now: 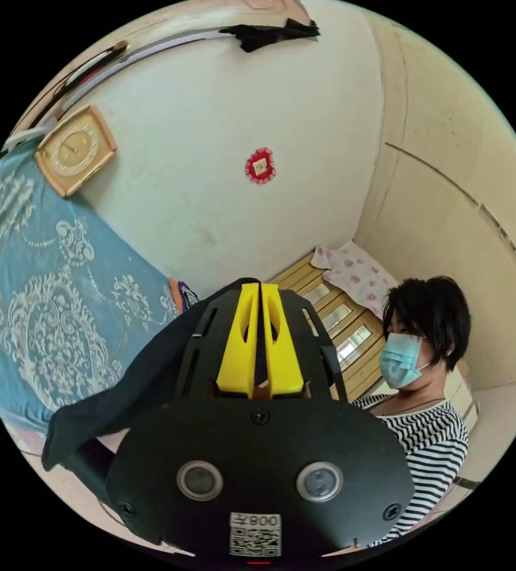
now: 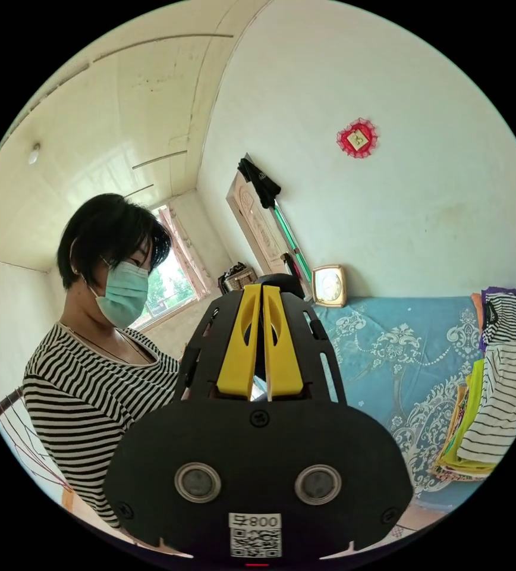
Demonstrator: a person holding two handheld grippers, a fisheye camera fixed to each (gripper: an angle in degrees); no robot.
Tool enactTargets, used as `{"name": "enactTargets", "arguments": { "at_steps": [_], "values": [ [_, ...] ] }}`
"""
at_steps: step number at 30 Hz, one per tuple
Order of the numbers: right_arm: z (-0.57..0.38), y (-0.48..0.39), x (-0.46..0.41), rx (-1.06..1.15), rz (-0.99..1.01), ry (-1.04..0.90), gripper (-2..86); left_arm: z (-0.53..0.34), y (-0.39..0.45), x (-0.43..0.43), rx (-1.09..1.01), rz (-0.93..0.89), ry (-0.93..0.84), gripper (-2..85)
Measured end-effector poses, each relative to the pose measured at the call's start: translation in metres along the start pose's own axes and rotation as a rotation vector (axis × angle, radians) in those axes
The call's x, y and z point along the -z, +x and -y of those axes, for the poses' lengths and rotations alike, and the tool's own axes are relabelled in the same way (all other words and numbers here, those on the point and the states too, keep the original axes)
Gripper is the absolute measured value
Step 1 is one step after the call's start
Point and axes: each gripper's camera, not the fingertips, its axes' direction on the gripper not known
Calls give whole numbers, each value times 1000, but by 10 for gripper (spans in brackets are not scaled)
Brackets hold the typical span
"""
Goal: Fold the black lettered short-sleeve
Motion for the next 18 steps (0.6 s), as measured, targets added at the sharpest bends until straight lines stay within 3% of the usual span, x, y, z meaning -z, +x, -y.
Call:
{"name": "enactTargets", "arguments": {
  "at_steps": [3, 9, 14, 18],
  "values": [
    [3, 20, -15, 21, -26, 19, 1, 40, 12, -9, -127, -10, 7, 4],
    [23, 113, -82, -9, -132, -68, 1, 128, -23, -62, -254, 169, -16, 6],
    [49, 244, -168, -140, -237, -216, 1, 213, -134, -142, -195, 409, -88, 15],
    [26, 376, -239, -441, -409, -344, 0, 225, -235, -176, -17, 577, -162, 30]
  ]
}}
